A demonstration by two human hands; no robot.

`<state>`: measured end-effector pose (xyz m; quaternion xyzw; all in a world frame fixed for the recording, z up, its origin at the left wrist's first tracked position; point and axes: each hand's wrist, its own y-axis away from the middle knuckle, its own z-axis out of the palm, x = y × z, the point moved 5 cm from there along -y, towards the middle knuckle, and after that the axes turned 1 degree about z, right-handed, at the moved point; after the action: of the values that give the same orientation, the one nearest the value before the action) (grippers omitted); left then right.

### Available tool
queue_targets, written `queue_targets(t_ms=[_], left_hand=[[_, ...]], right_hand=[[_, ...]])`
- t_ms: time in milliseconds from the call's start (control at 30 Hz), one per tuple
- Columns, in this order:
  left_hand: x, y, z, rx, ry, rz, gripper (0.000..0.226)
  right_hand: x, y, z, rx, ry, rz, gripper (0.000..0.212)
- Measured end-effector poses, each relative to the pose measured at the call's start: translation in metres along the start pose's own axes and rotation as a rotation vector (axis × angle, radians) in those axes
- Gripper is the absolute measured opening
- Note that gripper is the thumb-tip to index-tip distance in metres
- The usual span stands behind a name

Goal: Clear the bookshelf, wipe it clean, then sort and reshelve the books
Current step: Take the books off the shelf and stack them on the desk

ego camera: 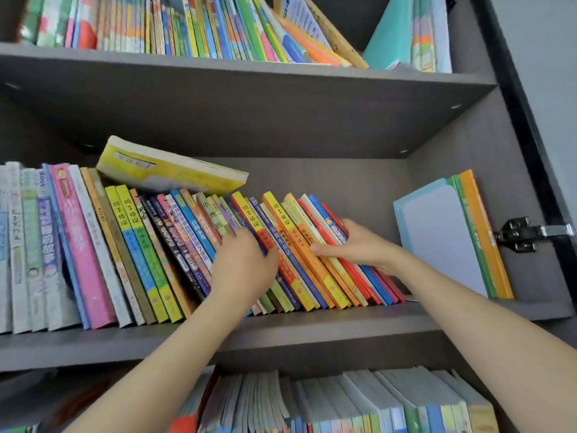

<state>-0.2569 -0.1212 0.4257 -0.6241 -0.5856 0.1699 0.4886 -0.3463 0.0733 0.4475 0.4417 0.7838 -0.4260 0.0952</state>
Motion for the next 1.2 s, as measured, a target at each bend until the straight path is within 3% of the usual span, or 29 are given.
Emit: queue_targets(t_ms=[233, 367, 567, 700, 867, 1033, 1200], left_hand=[[0.021, -0.009, 0.015, 0.194, -0.297, -0.081, 0.076], [0.039, -0.016, 0.025, 0.216, -0.343, -0.122, 0.096], [0.062, -0.028, 0.044, 0.270, -0.283, -0.168, 0.104], [0.075, -0.038, 0.059, 0.239, -0.130, -0.225, 0.125], [0.081, -0.045, 0.069, 0.205, 0.077, -0.131, 0.118], [0.069, -0.057, 0.076, 0.149, 0.224, -0.023, 0.113], [0.060, -0.060, 0.079, 0.017, 0.463, 0.093, 0.088]], right_hand=[[0.007, 0.006, -0.014, 0.262, 0.319, -0.089, 0.050], [0.007, 0.005, -0.017, 0.384, 0.323, -0.109, 0.050], [0.018, 0.002, -0.030, 0.517, 0.180, -0.050, 0.046], [0.029, -0.001, -0.042, 0.553, 0.085, -0.017, 0.045], [0.043, -0.002, -0.049, 0.516, -0.015, 0.007, 0.058], [0.046, -0.003, -0.054, 0.606, -0.033, 0.040, 0.063], [0.049, -0.003, -0.061, 0.630, -0.019, 0.054, 0.072]])
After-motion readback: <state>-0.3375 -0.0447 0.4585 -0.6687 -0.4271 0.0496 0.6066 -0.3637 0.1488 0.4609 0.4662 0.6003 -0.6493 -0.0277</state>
